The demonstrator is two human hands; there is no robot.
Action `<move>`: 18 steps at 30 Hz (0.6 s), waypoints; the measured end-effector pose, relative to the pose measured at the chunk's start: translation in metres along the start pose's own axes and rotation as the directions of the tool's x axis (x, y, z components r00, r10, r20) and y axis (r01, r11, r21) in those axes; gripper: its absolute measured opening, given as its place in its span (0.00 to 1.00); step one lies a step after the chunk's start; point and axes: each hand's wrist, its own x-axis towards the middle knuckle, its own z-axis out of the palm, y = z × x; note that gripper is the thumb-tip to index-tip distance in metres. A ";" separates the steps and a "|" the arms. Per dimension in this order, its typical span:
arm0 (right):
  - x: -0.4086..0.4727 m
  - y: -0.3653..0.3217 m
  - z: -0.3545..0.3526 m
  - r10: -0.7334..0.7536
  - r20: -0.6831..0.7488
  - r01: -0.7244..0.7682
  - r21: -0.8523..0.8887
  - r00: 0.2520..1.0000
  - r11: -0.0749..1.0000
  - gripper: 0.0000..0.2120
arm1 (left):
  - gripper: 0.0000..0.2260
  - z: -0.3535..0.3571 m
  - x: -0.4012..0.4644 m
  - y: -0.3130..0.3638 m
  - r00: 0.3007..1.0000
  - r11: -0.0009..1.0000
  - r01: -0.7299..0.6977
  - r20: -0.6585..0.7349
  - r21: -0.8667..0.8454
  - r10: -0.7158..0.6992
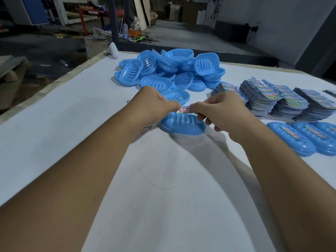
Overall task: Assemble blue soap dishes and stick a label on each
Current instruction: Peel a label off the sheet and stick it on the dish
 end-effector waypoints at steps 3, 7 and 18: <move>-0.001 0.000 0.000 0.002 0.012 -0.001 -0.066 1.000 0.998 0.16 | 0.25 0.005 0.001 -0.004 0.999 0.996 0.045 0.034 -0.074 -0.043; -0.002 0.002 0.001 -0.014 0.005 0.014 -0.161 1.000 0.987 0.19 | 0.25 0.009 0.000 -0.005 0.999 0.999 0.026 0.045 -0.040 -0.024; 0.003 0.005 0.007 -0.070 0.002 0.068 -0.254 0.998 0.965 0.13 | 0.17 0.013 -0.003 -0.005 0.995 0.983 -0.053 -0.071 0.176 0.066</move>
